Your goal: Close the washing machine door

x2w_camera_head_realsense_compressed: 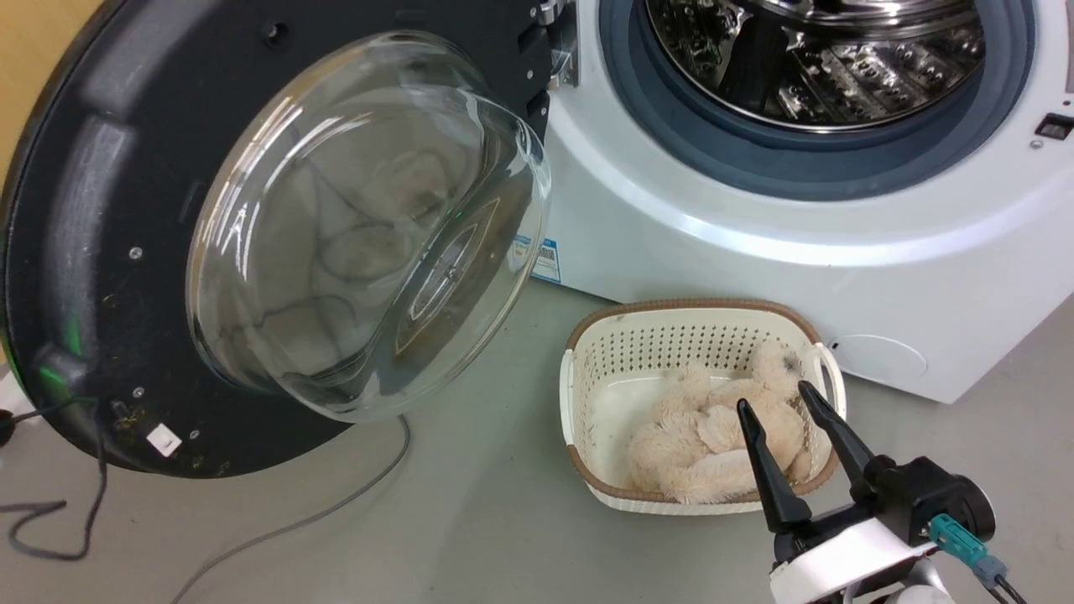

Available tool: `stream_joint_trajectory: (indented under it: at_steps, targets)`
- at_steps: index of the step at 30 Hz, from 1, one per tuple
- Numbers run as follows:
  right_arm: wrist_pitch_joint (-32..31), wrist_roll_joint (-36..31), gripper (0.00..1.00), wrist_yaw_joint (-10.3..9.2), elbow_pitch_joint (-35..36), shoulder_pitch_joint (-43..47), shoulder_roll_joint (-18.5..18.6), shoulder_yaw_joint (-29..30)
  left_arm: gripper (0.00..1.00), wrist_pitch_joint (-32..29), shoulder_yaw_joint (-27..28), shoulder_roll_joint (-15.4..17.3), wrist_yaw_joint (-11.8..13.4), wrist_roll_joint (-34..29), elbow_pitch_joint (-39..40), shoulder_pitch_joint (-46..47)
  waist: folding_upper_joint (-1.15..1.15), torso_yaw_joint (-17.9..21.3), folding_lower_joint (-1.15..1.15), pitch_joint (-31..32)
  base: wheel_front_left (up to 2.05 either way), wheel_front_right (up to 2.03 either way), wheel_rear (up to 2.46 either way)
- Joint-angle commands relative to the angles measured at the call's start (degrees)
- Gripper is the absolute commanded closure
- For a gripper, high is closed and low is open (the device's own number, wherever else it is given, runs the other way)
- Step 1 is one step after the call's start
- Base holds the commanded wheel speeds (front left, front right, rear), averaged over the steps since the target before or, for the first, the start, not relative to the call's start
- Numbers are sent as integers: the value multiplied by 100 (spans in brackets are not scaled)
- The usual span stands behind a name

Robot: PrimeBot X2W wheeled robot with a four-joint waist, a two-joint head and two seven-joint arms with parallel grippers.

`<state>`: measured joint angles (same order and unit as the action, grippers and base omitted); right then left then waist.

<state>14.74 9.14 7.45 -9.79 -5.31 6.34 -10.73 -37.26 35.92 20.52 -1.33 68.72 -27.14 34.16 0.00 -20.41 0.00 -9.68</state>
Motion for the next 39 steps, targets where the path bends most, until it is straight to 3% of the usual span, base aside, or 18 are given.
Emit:
stream_joint_trajectory:
  at_steps: [1, 10, 20, 30, 39]
  targets:
    - [26, 33, 0, 3, -17, -45, -9, 18, 100, -176, -31, -32, -49, 82, 81, -155, 0, 4, 0, 40, 0, 0, 0]
    - [26, 44, 0, 3, -108, 61, -142, 132, 100, -1642, -378, -335, -16, 635, 1065, -920, 0, 75, 0, 368, 0, 0, 0]
    - [26, 56, 0, 3, -145, 240, -274, 326, 100, -2546, -852, -887, 410, 850, 2386, -1873, 0, 329, 0, 725, 0, 0, 0]
    - [26, 18, 0, 3, -157, 333, -319, 417, 100, -2825, -1337, -1576, 830, 1084, 3366, -2613, 0, 916, 0, 809, 0, 0, 0]
    - [26, -34, 0, 3, -125, 305, -329, 470, 100, -2432, -1865, -1752, 743, 1475, 3366, -3073, 0, 1682, 0, 645, 0, 0, 0]
